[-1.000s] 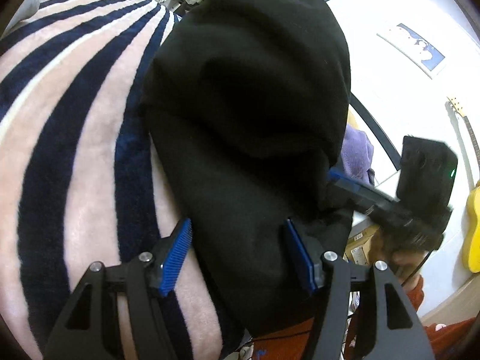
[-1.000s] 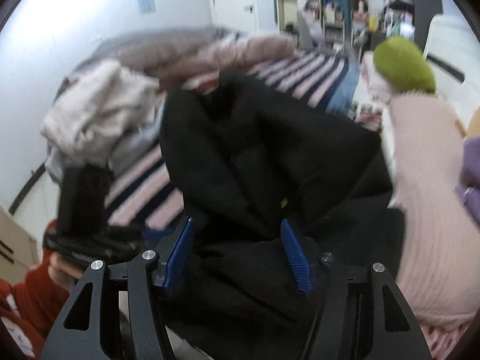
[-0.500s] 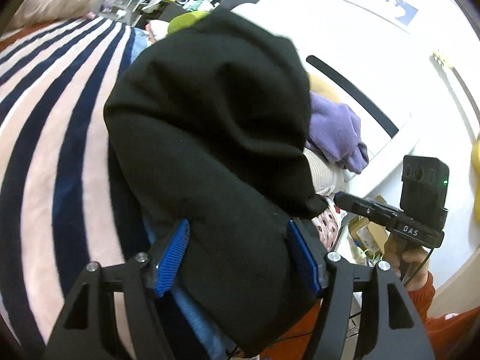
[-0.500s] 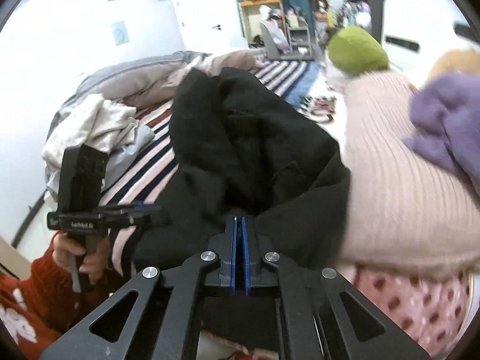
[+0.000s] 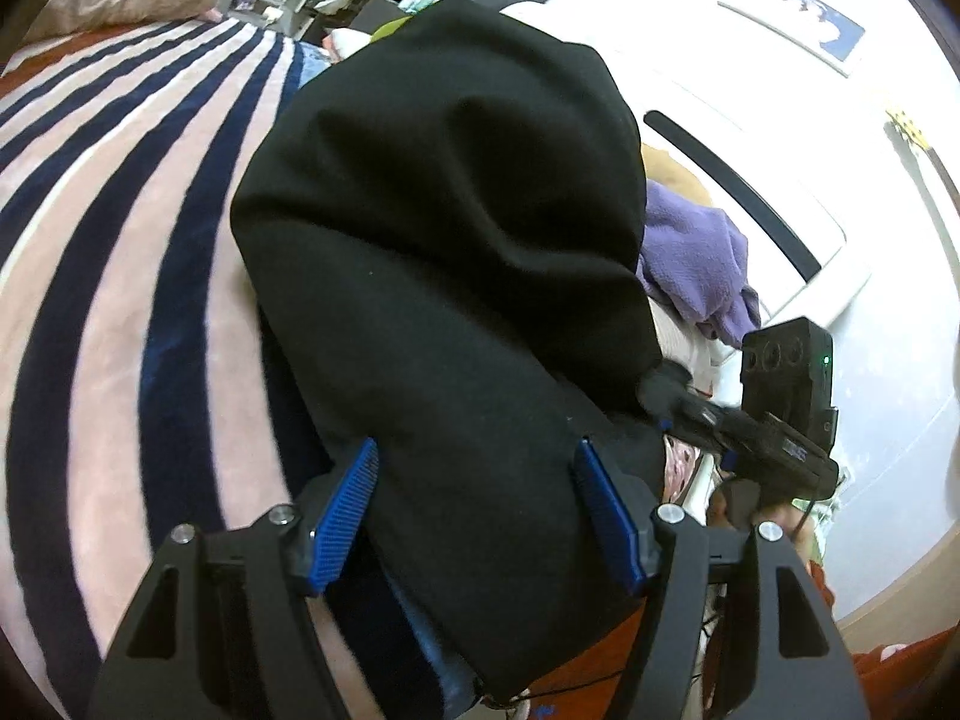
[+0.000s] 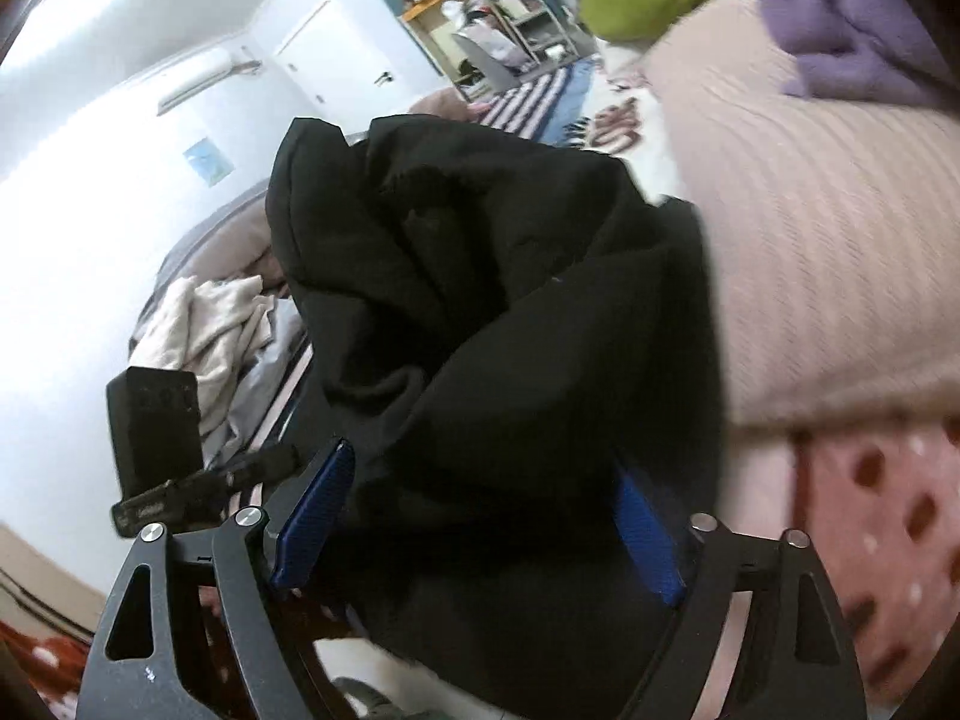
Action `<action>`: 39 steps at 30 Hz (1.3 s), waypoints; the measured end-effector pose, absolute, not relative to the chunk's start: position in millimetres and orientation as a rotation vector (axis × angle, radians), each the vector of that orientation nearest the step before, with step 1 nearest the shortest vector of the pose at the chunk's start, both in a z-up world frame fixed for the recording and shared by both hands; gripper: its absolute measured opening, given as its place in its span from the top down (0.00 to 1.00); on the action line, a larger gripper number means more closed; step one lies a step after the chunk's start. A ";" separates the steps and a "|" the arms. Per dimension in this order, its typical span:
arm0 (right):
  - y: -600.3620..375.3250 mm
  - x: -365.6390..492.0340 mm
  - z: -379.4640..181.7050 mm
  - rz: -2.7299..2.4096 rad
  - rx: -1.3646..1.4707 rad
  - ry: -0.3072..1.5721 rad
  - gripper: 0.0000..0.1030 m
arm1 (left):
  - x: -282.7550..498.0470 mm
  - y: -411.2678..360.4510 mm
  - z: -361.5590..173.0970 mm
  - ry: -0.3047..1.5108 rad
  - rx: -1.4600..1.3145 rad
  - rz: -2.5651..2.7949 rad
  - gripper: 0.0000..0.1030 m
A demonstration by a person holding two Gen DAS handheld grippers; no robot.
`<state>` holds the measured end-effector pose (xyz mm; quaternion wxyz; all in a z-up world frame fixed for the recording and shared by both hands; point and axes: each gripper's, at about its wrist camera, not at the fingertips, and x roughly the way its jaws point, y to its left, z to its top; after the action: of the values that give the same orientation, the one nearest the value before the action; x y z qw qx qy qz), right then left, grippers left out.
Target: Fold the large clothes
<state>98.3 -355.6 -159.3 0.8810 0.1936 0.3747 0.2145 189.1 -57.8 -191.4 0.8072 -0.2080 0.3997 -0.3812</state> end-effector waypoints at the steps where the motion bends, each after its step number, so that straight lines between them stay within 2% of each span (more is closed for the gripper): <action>1: -349.8 102.5 -156.7 0.436 0.387 0.762 0.47 | 189.8 -55.6 -192.7 0.859 -0.453 -0.812 0.38; 2: -345.9 105.9 -152.1 0.418 0.371 0.738 0.69 | 190.3 -53.3 -193.7 0.861 -0.460 -0.807 0.38; 3: -345.2 107.3 -146.0 0.398 0.361 0.711 0.84 | 191.0 -51.0 -194.0 0.862 -0.469 -0.810 0.38; 5: -343.7 101.8 -131.6 0.398 0.364 0.634 0.91 | 190.5 -48.5 -190.4 0.852 -0.492 -0.834 0.38; 10: -333.4 57.6 -93.6 0.381 0.293 0.509 0.93 | 183.8 -62.1 -172.0 0.805 -0.439 -0.892 0.37; 12: -337.9 37.0 -86.1 0.362 0.298 0.488 0.93 | 182.6 -70.5 -167.1 0.802 -0.408 -0.902 0.32; 14: -349.9 14.8 -86.1 0.324 0.338 0.488 0.93 | 182.6 -76.4 -164.3 0.799 -0.379 -0.890 0.19; 19: -375.1 -4.0 -136.5 0.243 0.473 0.628 0.94 | 190.9 -86.0 -179.2 0.878 -0.386 -0.878 0.05; 22: -380.2 4.9 -174.2 0.245 0.558 0.709 0.94 | 195.1 -101.1 -199.2 0.988 -0.357 -0.869 0.04; 25: -378.2 11.0 -184.0 0.241 0.561 0.714 0.94 | 197.4 -102.3 -217.5 1.030 -0.488 -0.907 0.05; 27: -376.5 14.4 -184.0 0.248 0.553 0.717 0.94 | 193.5 -103.5 -218.3 1.006 -0.493 -0.897 0.18; 29: -375.7 16.4 -181.6 0.250 0.530 0.724 0.94 | 188.4 -101.5 -214.6 0.987 -0.468 -0.871 0.42; 31: -372.5 21.2 -181.3 0.256 0.523 0.733 0.94 | 187.7 -97.1 -213.5 0.978 -0.475 -0.867 0.53; 34: -361.5 34.4 -183.6 0.280 0.515 0.748 0.93 | 181.7 -83.3 -210.3 0.960 -0.500 -0.855 0.58; 39: -324.8 51.3 -186.0 0.392 0.499 0.781 0.94 | 163.2 -23.6 -184.3 0.893 -0.472 -0.770 0.59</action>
<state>51.3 -324.8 -186.0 0.8762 0.2391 0.3741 0.1877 163.2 -23.6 -184.3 0.8049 -0.2206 0.4171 -0.3598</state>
